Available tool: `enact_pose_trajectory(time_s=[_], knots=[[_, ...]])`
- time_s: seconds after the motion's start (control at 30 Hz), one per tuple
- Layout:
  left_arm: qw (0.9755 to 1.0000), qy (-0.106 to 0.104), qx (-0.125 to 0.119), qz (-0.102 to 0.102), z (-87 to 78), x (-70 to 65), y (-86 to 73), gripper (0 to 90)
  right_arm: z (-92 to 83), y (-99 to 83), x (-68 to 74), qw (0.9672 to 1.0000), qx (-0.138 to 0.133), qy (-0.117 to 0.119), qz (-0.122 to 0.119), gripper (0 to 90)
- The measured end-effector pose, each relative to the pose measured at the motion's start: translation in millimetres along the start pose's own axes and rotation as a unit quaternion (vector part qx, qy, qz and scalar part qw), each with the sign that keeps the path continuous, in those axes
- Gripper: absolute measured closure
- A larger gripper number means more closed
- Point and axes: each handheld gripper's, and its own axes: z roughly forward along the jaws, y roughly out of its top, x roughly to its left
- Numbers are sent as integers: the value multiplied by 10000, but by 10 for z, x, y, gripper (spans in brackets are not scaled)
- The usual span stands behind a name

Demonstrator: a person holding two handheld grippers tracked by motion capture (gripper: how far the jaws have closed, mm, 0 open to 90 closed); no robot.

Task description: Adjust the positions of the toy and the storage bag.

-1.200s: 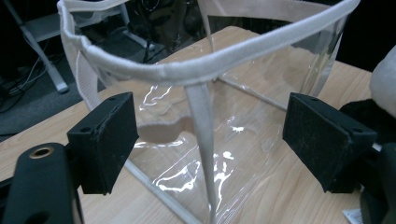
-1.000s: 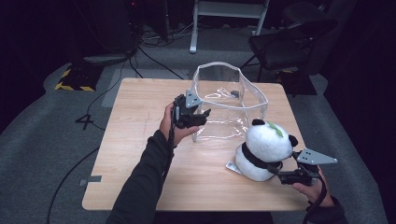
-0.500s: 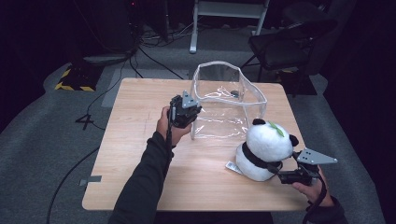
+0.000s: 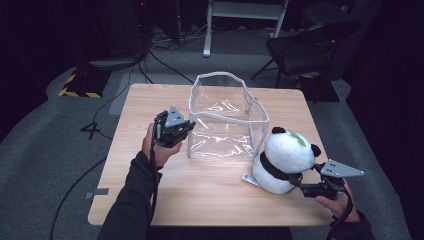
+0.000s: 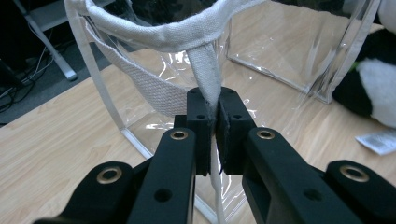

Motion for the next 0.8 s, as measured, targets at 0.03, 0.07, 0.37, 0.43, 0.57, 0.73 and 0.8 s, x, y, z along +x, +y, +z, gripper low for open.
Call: enact_pose_trajectory(time_s=[0.03,0.07,0.37,0.43,0.57,0.73,0.8], knots=[[10000,-11,-13,-1,-47,-4,-31,849,0,0,-2,10000,1,-1,2,237],[10000,-11,-13,-1,-47,-4,-31,849,-2,2,-3,10000,6,4,5,239],[9998,-82,-100,124,-269,-106,-146,774,-57,58,-30,9991,-282,140,282,203],[9998,67,-196,22,-308,-108,-137,672,-69,109,-21,9988,-368,129,310,198],[9995,193,-171,-194,-303,-106,-137,488,-57,174,-3,9986,-436,98,289,153],[9993,219,-72,-293,-263,-89,-184,339,28,187,14,9988,-327,234,290,96],[9991,218,-72,-358,-252,-87,-193,332,49,195,22,9991,-244,239,250,82]])
